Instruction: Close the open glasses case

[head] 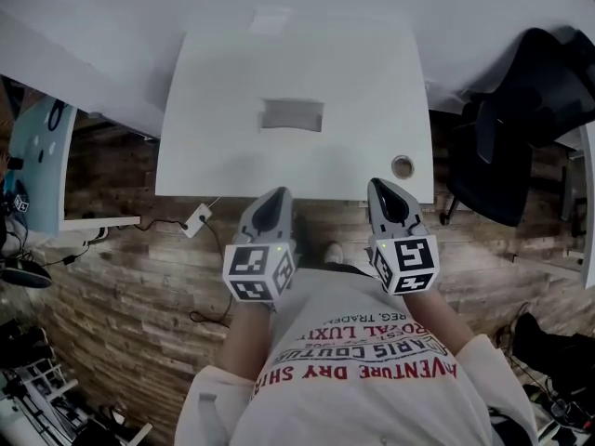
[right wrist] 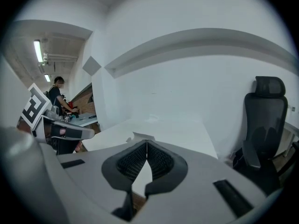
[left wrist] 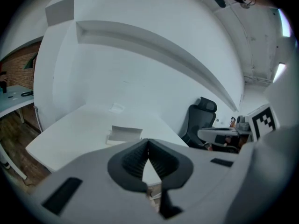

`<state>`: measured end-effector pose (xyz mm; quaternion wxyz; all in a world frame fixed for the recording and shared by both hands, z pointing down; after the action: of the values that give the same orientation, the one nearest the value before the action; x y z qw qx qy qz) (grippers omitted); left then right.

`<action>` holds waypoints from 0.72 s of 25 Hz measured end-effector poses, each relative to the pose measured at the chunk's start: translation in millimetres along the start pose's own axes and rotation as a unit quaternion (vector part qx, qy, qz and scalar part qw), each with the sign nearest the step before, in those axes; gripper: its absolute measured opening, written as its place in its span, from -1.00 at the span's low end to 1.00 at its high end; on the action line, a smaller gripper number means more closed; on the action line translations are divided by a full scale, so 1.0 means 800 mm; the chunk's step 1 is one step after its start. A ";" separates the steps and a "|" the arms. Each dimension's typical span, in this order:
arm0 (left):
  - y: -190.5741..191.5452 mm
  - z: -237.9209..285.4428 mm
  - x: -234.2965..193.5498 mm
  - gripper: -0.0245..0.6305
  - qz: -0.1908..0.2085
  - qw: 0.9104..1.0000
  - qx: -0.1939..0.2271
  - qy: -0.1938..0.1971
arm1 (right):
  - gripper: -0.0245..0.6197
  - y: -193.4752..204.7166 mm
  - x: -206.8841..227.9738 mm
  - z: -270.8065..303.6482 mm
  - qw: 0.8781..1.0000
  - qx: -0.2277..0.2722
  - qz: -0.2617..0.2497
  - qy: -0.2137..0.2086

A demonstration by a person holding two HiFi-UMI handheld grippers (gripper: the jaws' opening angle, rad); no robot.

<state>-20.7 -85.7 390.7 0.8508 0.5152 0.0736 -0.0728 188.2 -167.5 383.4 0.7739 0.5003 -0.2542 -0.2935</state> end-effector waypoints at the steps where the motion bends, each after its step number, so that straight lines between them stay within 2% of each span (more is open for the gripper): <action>1: -0.003 0.008 -0.004 -0.91 -0.002 1.000 -0.002 0.000 | -0.89 -0.002 0.004 0.008 1.000 -0.001 0.003 0.000; 7: -0.032 0.063 -0.040 -0.91 0.000 1.000 -0.013 0.010 | -0.89 -0.028 0.014 0.063 1.000 -0.005 -0.008 0.011; 11: -0.050 0.101 -0.070 -0.91 0.016 0.999 -0.026 0.014 | -0.89 -0.038 0.017 0.110 1.000 -0.019 -0.003 0.016; 18: -0.048 0.163 -0.134 -0.91 0.020 0.997 -0.074 0.022 | -0.89 -0.047 0.016 0.194 0.998 -0.047 0.016 0.024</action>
<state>-126.7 -213.9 438.4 0.8862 0.4533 0.0875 -0.0387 83.0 -285.7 407.7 0.8074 0.4657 -0.2296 -0.2804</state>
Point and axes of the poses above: the fingertips, and each gripper's own axes: z forward along the fingers, x to its right, y out of its underside, the point moved 8 cm from there along -z, backward along the fingers, and after that the axes turned 3 degrees about -y, right-handed, at the moved point
